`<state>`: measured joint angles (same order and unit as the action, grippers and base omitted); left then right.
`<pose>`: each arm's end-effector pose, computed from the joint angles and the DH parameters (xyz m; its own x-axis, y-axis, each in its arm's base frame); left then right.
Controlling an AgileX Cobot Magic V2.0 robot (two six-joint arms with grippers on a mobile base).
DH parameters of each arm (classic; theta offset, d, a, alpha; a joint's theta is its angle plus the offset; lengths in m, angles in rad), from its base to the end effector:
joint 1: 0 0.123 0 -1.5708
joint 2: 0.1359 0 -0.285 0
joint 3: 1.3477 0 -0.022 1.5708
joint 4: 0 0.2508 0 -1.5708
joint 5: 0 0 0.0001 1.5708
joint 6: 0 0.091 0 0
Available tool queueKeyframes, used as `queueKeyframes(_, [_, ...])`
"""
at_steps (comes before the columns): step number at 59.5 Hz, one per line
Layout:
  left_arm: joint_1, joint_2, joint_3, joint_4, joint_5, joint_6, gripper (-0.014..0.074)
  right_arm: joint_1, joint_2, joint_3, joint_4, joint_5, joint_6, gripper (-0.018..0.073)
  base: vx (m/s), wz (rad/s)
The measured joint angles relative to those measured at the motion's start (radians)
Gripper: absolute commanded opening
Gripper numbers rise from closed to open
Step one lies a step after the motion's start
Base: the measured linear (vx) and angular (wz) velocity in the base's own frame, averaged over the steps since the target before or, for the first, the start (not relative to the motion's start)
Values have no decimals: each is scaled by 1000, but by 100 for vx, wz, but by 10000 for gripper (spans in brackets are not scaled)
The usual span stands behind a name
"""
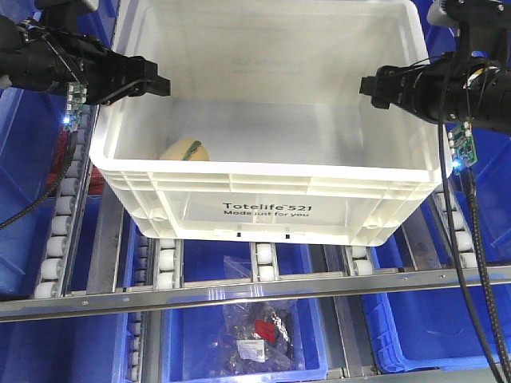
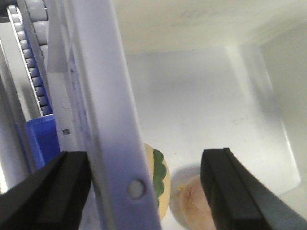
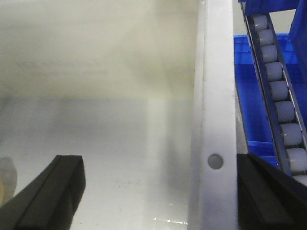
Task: Place moving items into box and shelve
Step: 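Lower the tote with both grippers onto the roller conveyor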
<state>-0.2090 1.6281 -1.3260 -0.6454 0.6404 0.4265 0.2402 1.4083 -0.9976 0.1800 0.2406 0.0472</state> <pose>0.3516 -0.1081 0.3127 -0.7160 0.0408 -0.6969 0.3696 0.8691 -0.3289 0.3042 0.0785 0.3006 -0.5636 0.0885 -0.8213 -0.1523 0.9660 0.2087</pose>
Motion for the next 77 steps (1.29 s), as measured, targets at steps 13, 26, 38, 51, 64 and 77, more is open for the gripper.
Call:
queueKeyframes(13, [0,-3,-4,43,18,-44,565,7,8,-1,-73,-25,0,606,0,0])
queueKeyframes(26, [3,-11,-8,79,183,-79,565,6,61,-10,-89,-84,3,606,0,0])
queueKeyframes(38, [3,-11,-7,81,182,-85,565,6,64,-11,-100,-84,-1,606,0,0])
queueKeyframes(51, [2,-12,-7,124,145,-112,565,7,64,-11,-100,-83,-1,603,0,0])
queueKeyframes(64, [-5,-39,-8,172,120,-156,565,4,46,-11,-96,-40,-1,601,0,0])
queueKeyframes(77, [-5,-105,-9,176,122,-165,565,1,-32,-10,-113,24,2,599,0,0])
